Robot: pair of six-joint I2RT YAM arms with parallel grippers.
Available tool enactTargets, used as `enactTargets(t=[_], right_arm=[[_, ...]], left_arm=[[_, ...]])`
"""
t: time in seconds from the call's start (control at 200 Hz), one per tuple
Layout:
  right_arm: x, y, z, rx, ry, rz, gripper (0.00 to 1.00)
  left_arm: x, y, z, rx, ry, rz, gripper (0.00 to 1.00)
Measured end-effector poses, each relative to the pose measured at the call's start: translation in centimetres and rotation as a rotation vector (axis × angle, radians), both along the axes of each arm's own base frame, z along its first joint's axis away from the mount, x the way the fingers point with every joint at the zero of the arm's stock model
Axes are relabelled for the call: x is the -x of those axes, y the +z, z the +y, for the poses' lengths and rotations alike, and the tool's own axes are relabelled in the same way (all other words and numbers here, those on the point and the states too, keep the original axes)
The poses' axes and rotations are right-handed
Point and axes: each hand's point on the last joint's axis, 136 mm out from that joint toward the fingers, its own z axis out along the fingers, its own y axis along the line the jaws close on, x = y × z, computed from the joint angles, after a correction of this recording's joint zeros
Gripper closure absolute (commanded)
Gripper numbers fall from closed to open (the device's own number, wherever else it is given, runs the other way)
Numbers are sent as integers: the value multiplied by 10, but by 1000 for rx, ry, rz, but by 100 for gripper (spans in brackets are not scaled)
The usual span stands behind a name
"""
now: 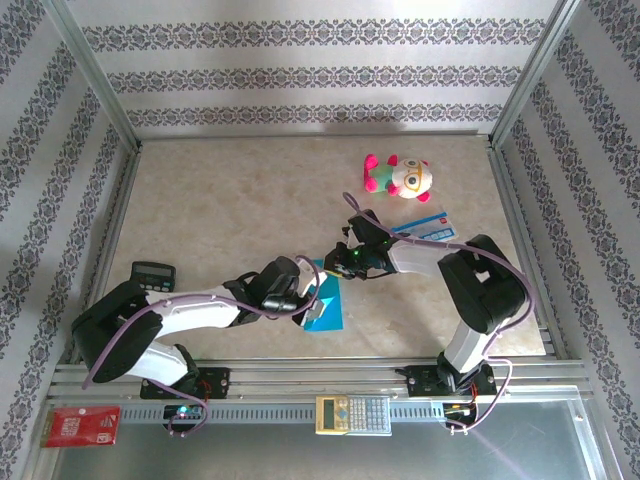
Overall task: Fold a paper plane with a square sheet of paper (pick it up from the middle)
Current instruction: Fold the triangle a second time at the center of the table.
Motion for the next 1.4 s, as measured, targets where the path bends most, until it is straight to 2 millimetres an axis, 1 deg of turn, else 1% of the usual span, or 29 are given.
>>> enactTargets(t=[0.08,0.36,0.51,0.6,0.859,1.064,1.399], right_arm=[[1,-6,-1,11,10,6,83],[3,-15,-2,29,37,2,85],[3,-16,-3,35,46,-10,85],[2,-16,-3,38,50,-15,86],[2,-17,-4,49,63,-27,87],[3,-18,-5,53,74,-34,88],[3,-18,-5,54,78,-36,89]], left_arm=[[-4,-3,5,11,20,23,100],[-11,-20,21,35,79,124,100],[-13,-19,21,56,82,146,99],[-17,-22,25,59,102,164,98],[-22,-29,30,58,122,200,96],[-22,-35,31,52,127,222,95],[-30,-35,30,55,136,226,95]])
